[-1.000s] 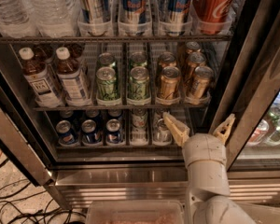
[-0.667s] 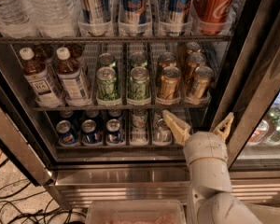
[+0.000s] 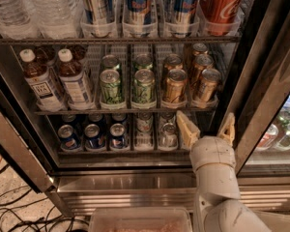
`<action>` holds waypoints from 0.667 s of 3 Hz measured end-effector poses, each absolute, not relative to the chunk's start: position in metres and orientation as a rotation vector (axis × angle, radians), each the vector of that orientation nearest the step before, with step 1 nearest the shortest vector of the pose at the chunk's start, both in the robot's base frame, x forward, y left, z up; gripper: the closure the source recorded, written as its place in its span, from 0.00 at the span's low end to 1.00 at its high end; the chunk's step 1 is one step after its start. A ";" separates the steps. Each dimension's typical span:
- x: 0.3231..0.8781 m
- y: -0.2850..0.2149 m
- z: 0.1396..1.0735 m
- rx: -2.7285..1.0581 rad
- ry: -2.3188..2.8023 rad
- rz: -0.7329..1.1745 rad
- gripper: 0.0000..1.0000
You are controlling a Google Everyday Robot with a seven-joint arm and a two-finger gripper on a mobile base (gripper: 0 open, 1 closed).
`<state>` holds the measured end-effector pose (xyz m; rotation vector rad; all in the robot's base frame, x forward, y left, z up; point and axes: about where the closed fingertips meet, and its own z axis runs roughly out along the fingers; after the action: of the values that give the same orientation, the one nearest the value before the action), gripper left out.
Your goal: Pick orange can from middle shelf of fridge
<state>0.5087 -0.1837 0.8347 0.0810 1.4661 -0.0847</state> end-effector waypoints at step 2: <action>0.509 -0.184 0.835 0.081 1.466 -0.085 0.63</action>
Offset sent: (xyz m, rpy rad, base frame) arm 0.0000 0.0000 0.0000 0.0000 0.0000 0.0000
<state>0.5088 -0.1837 0.8348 0.0810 1.4661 -0.0847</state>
